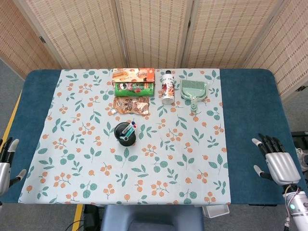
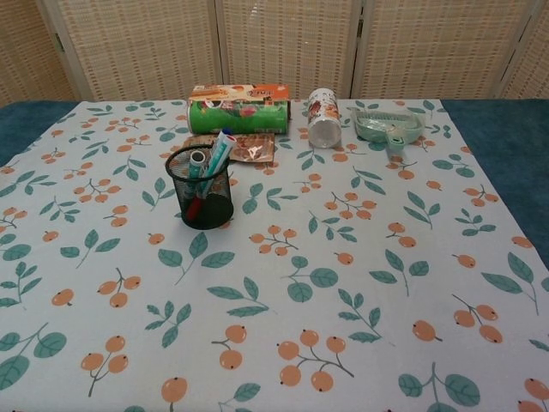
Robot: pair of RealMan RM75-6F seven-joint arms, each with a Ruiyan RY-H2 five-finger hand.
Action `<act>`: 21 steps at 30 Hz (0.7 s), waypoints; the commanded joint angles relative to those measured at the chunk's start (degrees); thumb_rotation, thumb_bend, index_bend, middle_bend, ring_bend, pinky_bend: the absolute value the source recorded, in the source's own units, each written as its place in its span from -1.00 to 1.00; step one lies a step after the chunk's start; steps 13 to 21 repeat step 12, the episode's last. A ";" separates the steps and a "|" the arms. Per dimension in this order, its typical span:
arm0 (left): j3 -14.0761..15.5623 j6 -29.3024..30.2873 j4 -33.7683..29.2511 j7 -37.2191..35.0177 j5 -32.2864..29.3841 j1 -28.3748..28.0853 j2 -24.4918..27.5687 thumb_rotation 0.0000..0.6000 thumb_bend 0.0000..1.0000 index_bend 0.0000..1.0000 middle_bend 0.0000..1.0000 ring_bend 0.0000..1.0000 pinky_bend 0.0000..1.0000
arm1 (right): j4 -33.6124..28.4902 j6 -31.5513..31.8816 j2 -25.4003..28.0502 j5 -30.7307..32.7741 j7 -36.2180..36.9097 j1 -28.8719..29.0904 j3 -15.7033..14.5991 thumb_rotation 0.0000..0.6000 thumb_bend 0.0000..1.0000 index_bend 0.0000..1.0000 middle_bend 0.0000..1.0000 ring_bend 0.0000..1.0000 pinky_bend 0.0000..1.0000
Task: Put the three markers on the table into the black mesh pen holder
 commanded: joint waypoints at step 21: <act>1.87 -2.73 1.25 -2.62 6.00 0.63 -2.07 1.00 -0.66 -1.00 -0.96 -0.98 -0.68 | -0.20 2.66 -1.73 9.68 -5.73 -1.90 4.58 1.00 -0.42 -0.78 -1.00 -1.00 -1.00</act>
